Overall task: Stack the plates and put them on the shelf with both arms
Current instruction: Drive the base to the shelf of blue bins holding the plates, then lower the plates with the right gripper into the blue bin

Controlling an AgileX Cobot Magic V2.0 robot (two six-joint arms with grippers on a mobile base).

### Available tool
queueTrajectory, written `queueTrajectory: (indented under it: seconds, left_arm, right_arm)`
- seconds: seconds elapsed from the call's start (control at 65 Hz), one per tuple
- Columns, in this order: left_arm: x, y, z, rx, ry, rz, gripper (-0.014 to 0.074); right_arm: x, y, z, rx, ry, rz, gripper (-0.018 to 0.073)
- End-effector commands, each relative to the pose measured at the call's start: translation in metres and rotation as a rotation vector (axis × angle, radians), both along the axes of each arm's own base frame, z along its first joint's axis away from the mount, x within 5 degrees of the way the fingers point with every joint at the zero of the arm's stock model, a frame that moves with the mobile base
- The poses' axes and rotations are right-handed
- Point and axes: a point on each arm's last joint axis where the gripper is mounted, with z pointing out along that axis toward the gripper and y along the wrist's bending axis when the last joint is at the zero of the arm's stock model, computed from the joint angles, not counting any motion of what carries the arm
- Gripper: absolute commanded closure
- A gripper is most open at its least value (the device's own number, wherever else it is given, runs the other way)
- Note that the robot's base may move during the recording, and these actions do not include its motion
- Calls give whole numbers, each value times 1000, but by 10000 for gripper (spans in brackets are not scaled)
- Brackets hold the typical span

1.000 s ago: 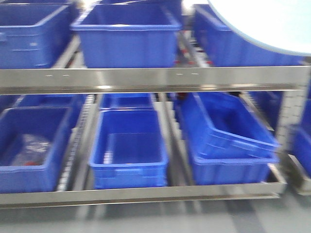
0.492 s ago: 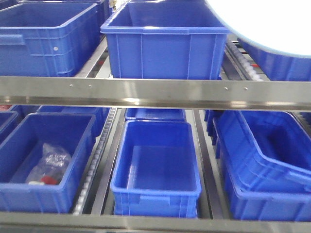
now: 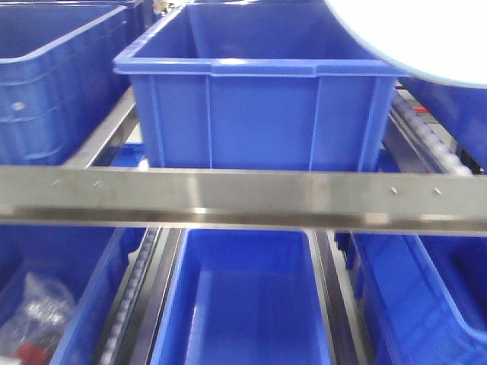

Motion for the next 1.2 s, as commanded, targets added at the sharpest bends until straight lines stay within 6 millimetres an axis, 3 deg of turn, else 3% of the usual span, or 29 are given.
queueTrajectory:
  seconds: [0.0,1.185]
  left_arm:
    - [0,1,17,-36,-107,7,514]
    - [0,1,17,-36,-107,7,514]
  right_arm:
    - [-1,-3,19,22,-128,-24,511]
    - [-1,-3,19,22,-128,-24,511]
